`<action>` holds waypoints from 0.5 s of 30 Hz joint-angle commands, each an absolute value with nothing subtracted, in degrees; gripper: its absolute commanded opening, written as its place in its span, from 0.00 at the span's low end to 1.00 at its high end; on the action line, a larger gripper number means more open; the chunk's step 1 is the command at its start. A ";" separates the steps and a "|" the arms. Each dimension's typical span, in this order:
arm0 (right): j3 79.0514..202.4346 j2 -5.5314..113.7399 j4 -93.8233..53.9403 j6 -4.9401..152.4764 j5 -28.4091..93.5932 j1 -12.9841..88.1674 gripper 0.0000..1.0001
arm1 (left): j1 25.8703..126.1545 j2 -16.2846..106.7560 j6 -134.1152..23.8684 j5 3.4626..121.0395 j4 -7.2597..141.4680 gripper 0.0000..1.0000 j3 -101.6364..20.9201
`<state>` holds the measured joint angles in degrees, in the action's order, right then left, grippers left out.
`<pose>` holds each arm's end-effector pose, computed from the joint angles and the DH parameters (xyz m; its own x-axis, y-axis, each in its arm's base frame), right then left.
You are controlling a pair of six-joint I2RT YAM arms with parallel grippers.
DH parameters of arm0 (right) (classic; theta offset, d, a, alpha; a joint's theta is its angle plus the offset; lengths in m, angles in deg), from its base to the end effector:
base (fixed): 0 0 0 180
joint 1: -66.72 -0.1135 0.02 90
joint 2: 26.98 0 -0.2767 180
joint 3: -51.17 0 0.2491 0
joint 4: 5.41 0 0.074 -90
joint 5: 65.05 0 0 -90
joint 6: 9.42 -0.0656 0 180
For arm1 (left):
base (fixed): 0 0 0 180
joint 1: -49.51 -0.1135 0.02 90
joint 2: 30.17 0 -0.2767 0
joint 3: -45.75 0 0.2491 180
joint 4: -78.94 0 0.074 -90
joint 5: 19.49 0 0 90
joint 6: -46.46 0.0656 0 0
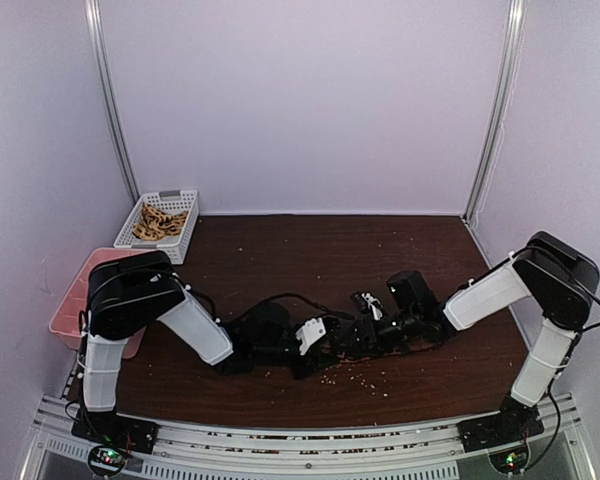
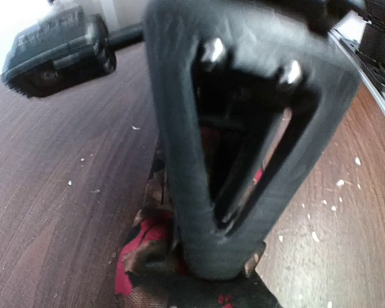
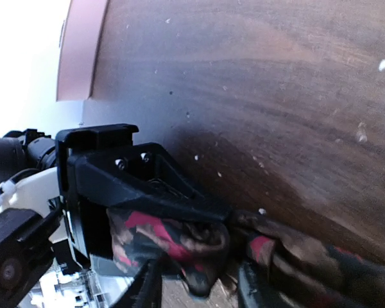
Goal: Roll the ties
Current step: Roll the tie at the center of the board.
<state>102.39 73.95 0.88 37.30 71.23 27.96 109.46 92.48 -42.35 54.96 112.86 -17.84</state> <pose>0.2200 0.2375 0.1131 -0.9675 -0.1691 -0.1882 -0.2456 0.4481 0.8596 0.1959 -0.3737 0.0745 -0.1928 0.3733 -0.9074 0.9596 0.2647 -0.0951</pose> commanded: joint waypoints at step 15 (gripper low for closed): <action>111.63 73.01 -19.79 45.58 64.13 24.97 0.36 | 106.57 94.17 -40.04 47.33 99.91 0.31 -16.24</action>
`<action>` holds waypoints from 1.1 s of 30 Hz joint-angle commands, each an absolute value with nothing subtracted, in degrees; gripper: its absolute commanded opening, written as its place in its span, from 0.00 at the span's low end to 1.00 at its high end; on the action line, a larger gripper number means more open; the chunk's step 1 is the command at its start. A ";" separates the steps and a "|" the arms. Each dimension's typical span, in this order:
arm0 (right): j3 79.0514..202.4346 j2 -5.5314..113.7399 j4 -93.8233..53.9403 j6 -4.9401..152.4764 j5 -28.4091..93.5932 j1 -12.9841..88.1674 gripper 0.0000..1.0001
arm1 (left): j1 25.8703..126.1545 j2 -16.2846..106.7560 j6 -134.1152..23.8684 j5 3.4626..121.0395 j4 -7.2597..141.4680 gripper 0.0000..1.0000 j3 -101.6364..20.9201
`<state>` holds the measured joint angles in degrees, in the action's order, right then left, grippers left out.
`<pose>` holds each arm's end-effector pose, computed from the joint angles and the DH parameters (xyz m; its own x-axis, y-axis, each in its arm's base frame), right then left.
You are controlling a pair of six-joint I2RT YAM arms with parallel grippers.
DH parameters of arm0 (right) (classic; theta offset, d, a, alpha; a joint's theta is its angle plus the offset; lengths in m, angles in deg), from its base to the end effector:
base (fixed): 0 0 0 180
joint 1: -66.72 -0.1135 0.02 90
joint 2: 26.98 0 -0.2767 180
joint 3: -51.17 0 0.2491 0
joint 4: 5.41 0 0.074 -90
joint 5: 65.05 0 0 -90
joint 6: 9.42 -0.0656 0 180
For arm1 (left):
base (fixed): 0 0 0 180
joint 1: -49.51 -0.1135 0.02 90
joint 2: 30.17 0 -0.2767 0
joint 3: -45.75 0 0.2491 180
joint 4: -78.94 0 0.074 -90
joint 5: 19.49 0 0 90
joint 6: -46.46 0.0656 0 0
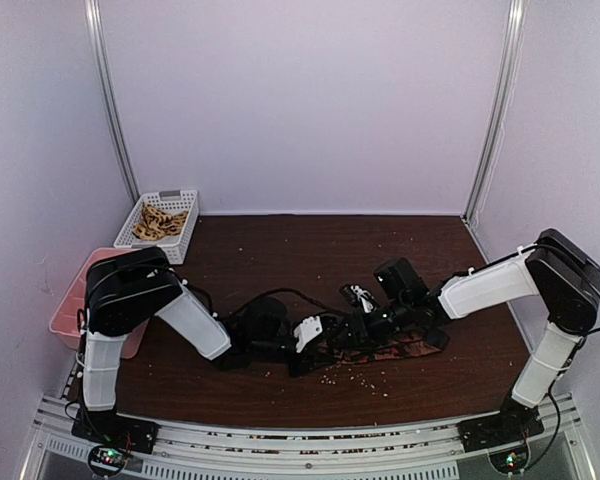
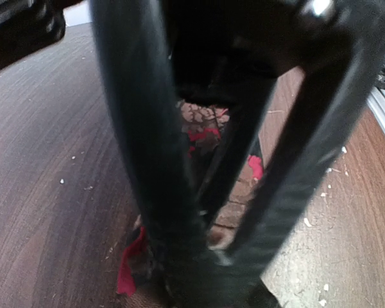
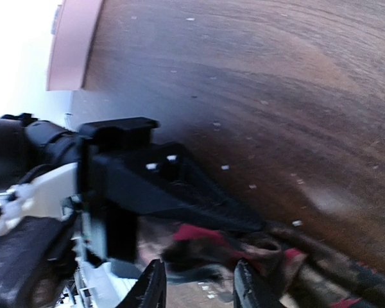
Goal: Roll the ties
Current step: Roll the tie at the center of the board.
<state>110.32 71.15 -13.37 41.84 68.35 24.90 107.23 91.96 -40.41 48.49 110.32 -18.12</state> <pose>0.2202 0.2575 0.1418 -0.9467 -0.2369 -0.2184 -0.3098 0.4832 0.8188 0.2027 -0.3669 0.0750 -0.1886 0.3933 -0.8999 0.9741 0.1912 -0.1206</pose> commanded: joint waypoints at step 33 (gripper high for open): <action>109.49 79.12 -16.73 45.92 64.86 27.25 0.00 | 106.03 91.65 -42.08 49.33 107.19 0.60 -12.21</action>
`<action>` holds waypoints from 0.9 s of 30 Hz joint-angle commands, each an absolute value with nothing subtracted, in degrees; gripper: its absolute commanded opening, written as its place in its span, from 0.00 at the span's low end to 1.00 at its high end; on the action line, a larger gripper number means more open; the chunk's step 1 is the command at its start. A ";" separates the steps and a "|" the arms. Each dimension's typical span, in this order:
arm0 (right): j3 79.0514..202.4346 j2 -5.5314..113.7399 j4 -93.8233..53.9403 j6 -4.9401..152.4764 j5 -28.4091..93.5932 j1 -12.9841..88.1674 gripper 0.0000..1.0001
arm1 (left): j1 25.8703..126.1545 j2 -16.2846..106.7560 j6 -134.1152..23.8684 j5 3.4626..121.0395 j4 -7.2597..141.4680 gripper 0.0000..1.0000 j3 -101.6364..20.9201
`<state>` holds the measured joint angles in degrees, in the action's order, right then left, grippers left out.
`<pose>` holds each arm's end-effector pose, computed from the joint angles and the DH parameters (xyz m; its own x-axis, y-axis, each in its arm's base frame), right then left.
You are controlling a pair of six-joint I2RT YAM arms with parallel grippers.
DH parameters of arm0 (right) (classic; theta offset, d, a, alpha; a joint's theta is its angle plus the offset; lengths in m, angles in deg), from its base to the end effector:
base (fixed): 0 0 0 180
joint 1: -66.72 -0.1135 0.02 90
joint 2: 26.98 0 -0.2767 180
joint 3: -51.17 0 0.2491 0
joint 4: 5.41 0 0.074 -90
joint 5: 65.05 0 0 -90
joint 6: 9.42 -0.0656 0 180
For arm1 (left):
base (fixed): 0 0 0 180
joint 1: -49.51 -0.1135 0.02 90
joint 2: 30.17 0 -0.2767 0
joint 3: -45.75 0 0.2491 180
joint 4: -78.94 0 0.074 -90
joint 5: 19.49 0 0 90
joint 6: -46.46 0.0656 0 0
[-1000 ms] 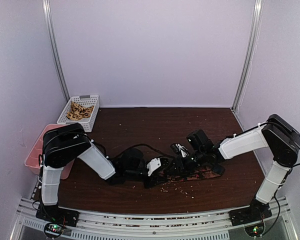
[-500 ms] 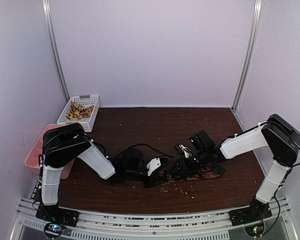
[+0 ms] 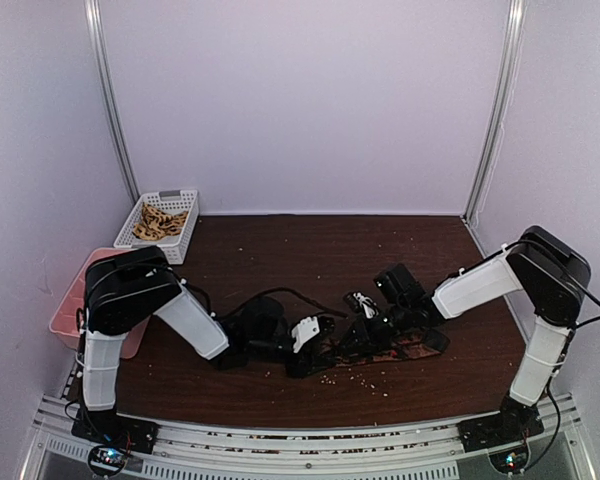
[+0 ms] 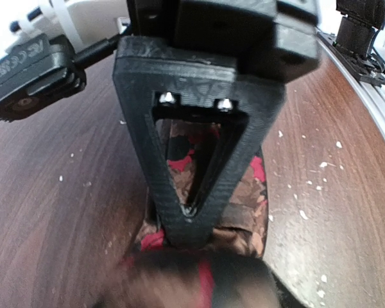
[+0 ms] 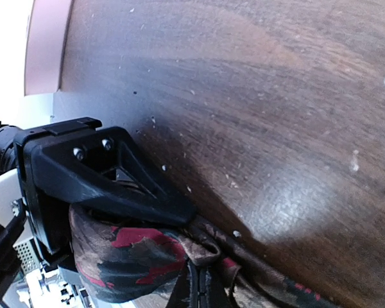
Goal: Roll the ties
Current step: Roll the tie at the center of the board.
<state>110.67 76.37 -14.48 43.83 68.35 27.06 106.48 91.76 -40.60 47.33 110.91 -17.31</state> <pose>0.2306 0.2497 0.1131 -0.9604 -0.2315 -0.1551 -0.2596 0.5410 0.8000 0.2045 -0.3619 0.0743 -0.1969 0.3894 -0.8998 0.9734 0.1870 -0.1321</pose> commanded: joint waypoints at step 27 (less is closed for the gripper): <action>107.76 80.21 -17.91 48.74 61.07 27.25 0.00 | 106.83 96.88 -57.65 49.23 133.98 0.74 -11.12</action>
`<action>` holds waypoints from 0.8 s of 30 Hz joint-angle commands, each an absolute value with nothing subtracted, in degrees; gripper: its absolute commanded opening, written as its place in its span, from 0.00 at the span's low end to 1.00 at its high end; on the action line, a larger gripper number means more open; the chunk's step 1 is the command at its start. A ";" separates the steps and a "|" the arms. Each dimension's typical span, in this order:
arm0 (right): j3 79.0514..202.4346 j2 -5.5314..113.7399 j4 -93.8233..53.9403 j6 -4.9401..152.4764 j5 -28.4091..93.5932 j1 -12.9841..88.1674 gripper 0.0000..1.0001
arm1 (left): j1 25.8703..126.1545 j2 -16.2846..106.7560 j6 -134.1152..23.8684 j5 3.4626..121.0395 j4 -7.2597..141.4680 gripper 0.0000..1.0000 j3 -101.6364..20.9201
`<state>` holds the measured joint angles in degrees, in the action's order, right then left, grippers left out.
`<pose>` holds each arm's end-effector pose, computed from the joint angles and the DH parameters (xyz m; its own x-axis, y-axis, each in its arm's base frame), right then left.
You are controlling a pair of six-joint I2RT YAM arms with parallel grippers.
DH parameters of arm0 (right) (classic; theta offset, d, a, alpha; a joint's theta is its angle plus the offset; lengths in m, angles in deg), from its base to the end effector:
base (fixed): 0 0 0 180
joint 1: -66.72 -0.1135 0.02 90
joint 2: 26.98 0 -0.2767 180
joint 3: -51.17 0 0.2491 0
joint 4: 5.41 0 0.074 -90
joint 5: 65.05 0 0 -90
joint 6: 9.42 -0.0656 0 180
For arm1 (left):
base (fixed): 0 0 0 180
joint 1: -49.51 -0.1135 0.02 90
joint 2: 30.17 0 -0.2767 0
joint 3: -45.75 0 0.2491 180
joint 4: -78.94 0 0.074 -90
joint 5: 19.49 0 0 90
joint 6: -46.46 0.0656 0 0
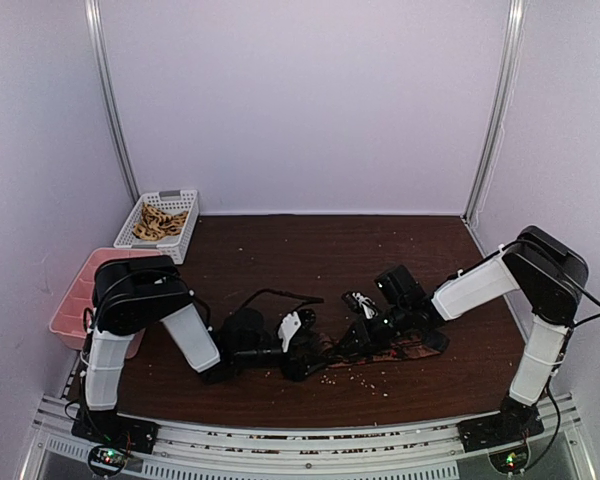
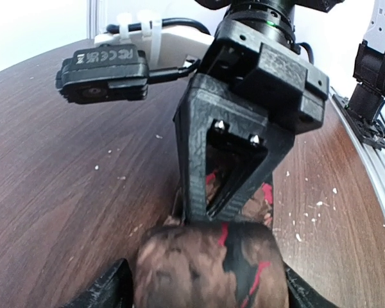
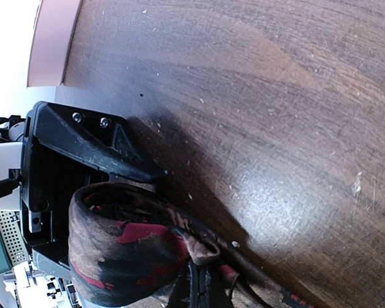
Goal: Roll the ties
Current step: Roll the tie at the center of the board.
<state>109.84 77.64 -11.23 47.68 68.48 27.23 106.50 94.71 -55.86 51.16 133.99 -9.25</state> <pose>0.2323 0.2500 0.1067 -0.9381 -0.2627 -0.2257 -0.3340 0.5136 0.7904 0.1971 -0.3433 0.0718 -0.3423 0.1573 -0.9263 0.9137 0.2856 -0.2891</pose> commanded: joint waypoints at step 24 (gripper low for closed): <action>107.67 75.78 -18.39 49.34 63.87 27.66 0.11 | 110.32 91.90 -34.70 53.45 97.70 0.30 -18.33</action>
